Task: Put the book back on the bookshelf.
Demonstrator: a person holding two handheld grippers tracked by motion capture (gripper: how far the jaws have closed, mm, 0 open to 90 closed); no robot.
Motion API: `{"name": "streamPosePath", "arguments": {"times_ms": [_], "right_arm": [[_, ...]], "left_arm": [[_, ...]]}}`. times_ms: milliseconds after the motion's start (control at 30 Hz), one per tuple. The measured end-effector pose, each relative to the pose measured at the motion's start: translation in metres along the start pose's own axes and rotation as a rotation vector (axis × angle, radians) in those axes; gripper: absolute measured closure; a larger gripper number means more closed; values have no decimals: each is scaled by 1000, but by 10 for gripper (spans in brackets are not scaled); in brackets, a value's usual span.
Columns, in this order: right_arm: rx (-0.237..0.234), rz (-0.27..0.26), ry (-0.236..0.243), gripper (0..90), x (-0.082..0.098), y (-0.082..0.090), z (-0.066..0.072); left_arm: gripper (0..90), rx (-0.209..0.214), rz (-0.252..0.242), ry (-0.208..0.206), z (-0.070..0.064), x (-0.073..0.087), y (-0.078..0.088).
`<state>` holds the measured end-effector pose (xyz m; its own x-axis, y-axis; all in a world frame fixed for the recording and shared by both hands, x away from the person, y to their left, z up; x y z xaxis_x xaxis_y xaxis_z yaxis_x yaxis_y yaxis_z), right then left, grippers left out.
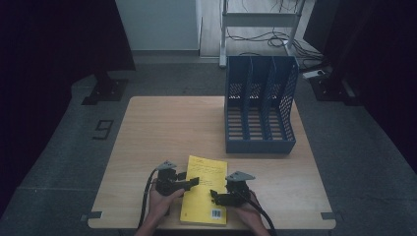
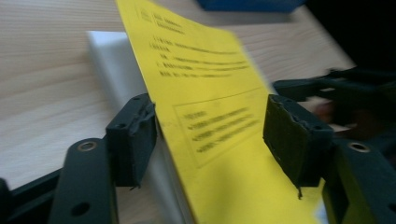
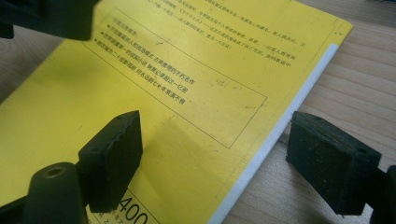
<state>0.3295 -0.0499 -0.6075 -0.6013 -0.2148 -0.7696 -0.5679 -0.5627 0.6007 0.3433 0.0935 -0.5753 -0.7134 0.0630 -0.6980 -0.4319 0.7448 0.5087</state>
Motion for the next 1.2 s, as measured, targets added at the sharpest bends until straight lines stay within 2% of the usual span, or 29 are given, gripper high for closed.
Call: {"name": "streamPosePath", "arguments": {"times_ms": [33,133,300,667,833,867,933,1200], "right_arm": [[-1,-1,-1,175,0,0,0],[-3,-4,-3,175,0,0,0],[-4,-4,1,175,0,0,0],[-1,-8,1,175,0,0,0],[-1,-9,0,175,0,0,0],[-2,-9,1,174,0,0,0],[-2,-9,1,174,0,0,0],[-1,-20,0,173,0,0,0]], "left_arm": [[373,28,5,5,-3,1,-1],[369,-7,18,-30,-3,3,-4],[385,-33,17,-34,2,3,-4],[426,-88,-18,-26,10,-1,-15],[447,-86,-23,-38,9,-4,-17],[458,-83,-41,-45,8,-7,-16],[465,-81,-49,-49,7,-9,-16],[484,-86,-5,-71,9,-15,-22]]}}
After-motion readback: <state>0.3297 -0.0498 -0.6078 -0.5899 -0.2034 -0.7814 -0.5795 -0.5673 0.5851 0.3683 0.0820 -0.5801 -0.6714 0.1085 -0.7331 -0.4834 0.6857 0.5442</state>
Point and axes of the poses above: each handheld gripper's, and its own axes: y roughly backward along the jaws, x roughly out of its underside, z roughly to its left, the point moved 9 cm from there along -y, roughly forward along the jaws, and after that the axes turned 3 degrees about -z, right-handed, at the moved point
